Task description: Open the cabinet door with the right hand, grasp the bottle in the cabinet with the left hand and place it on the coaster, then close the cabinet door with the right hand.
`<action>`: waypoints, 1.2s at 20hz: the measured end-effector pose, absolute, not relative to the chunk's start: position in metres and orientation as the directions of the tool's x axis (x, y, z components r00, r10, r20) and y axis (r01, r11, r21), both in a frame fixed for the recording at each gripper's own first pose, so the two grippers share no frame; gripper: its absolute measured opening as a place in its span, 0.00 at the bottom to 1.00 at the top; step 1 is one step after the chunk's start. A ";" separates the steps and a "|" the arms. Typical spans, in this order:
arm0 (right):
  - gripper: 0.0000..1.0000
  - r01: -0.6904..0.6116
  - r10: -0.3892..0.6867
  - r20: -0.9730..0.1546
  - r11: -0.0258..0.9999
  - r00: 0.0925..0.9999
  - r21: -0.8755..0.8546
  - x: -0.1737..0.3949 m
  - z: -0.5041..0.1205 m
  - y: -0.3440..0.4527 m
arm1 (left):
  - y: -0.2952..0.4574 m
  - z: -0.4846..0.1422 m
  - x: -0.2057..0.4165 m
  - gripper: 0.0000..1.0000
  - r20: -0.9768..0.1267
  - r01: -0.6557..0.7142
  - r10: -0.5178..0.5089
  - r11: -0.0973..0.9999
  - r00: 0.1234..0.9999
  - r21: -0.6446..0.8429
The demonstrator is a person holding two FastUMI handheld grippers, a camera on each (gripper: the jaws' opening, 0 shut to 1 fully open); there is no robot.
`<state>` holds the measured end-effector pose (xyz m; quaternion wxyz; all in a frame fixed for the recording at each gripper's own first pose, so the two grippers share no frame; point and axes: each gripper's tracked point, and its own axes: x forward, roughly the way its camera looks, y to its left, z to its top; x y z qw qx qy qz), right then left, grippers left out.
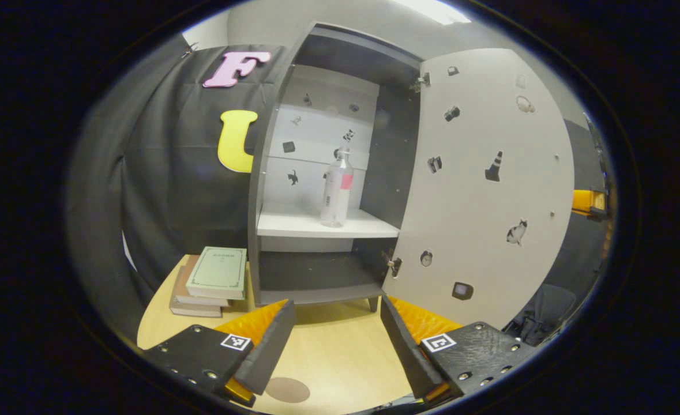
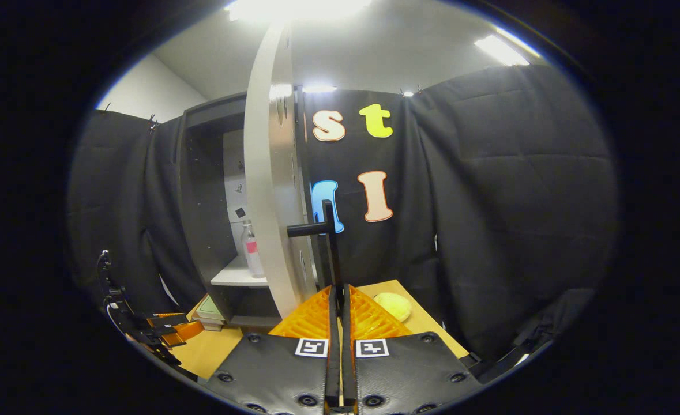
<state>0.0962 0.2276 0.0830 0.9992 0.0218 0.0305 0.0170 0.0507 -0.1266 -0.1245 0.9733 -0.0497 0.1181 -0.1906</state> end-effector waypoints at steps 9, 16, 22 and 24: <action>0.02 0.114 -0.102 -0.112 0.988 0.988 0.107 0.069 0.067 0.156 | -0.151 -0.113 0.113 0.88 -0.203 0.369 -0.381 0.925 0.902 -0.095; 0.04 0.148 -0.140 -0.084 0.984 0.987 0.104 0.145 0.089 0.109 | -0.169 -0.056 0.183 0.88 -0.116 0.331 -0.343 0.937 0.932 -0.112; 0.29 0.105 -0.097 -0.111 0.992 0.989 0.070 0.207 0.082 0.098 | -0.177 -0.012 0.251 0.88 -0.045 0.275 -0.277 0.961 0.960 -0.035; 0.41 0.097 -0.087 -0.120 0.992 0.989 0.079 0.222 0.079 0.094 | -0.185 -0.002 0.271 0.87 -0.038 0.270 -0.272 0.961 0.961 -0.052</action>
